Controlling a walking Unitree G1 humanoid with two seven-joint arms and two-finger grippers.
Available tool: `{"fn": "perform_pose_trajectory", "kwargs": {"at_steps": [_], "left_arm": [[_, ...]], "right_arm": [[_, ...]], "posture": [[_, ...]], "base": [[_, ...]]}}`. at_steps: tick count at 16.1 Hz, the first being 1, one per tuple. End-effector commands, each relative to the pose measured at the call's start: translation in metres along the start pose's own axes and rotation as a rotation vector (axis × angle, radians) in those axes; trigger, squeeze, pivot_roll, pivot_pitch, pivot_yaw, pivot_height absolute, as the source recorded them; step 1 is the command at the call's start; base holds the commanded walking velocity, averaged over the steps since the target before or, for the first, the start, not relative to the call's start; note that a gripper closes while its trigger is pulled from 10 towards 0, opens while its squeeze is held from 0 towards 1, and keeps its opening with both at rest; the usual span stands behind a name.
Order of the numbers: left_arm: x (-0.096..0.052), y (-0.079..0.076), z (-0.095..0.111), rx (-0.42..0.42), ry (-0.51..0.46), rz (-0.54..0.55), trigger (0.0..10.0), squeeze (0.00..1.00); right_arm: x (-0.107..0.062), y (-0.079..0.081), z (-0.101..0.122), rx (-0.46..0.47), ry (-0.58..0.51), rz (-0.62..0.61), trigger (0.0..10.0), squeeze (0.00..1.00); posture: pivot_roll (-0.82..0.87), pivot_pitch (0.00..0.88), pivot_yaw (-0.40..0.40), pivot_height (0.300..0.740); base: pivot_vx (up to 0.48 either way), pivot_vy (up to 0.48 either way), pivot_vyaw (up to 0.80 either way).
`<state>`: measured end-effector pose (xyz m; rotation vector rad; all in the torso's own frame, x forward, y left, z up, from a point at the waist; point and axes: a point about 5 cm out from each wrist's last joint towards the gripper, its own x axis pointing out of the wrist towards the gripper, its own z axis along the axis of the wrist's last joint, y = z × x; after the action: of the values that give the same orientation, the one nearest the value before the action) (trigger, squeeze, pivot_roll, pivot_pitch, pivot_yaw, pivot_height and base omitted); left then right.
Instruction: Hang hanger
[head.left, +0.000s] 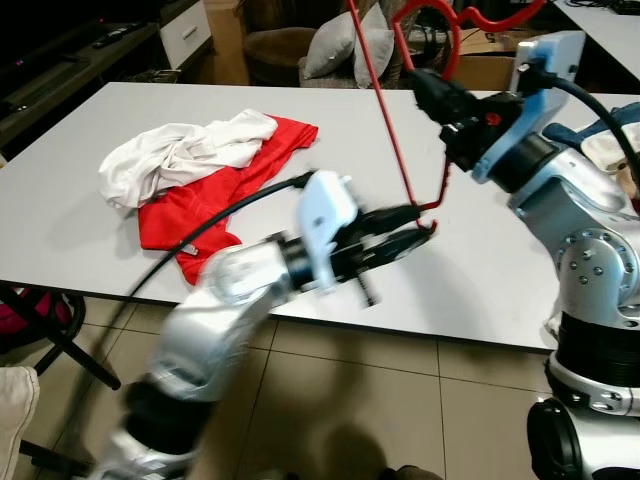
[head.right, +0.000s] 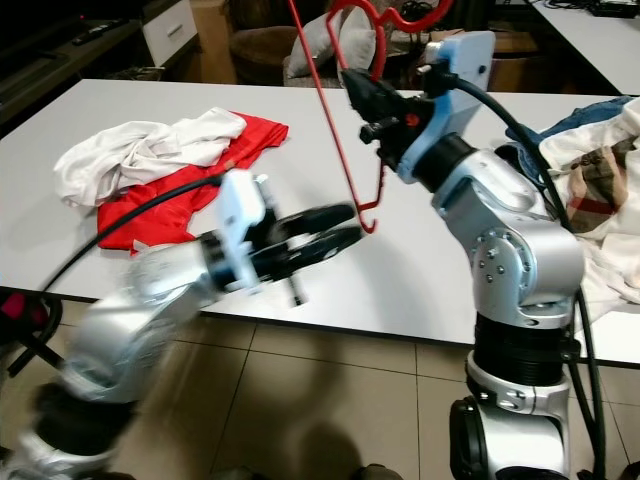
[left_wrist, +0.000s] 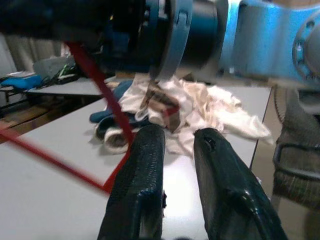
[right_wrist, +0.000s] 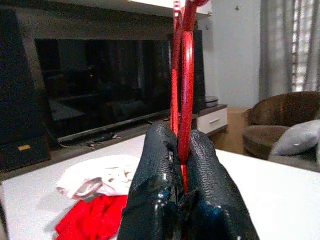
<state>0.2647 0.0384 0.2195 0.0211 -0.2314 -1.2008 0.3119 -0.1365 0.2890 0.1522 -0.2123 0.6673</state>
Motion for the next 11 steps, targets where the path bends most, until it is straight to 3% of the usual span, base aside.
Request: {"fn": "perform_pose_trajectory", "kwargs": {"at_steps": [1, 6, 9, 11], "left_arm": [[0.001, 0.003, 0.001, -0.003, -0.011, -0.005, 10.0, 0.00], [0.004, 0.018, -0.031, 0.055, 0.145, 0.087, 10.0, 0.00], [0.002, 0.020, -0.033, 0.050, 0.138, 0.104, 10.0, 0.00], [-0.006, 0.015, -0.025, -0.017, 0.050, 0.067, 10.0, 0.00]], "right_arm": [[0.005, 0.007, 0.004, 0.008, -0.008, 0.036, 0.0, 0.00], [0.009, 0.016, 0.016, 0.108, -0.084, 0.077, 0.0, 0.00], [0.009, 0.016, 0.018, 0.115, -0.091, 0.074, 0.0, 0.00], [0.003, 0.015, 0.014, 0.126, -0.082, 0.069, 0.0, 0.00]], "posture": [[-0.16, 0.040, 0.101, 0.740], [-0.16, 0.036, 0.100, 0.740], [-0.16, 0.035, 0.099, 0.740], [-0.16, 0.031, 0.095, 0.740]], "base": [[0.000, 0.000, 0.00], [0.000, 0.000, 0.00], [0.000, 0.000, 0.00], [0.000, 0.000, 0.00]]}}
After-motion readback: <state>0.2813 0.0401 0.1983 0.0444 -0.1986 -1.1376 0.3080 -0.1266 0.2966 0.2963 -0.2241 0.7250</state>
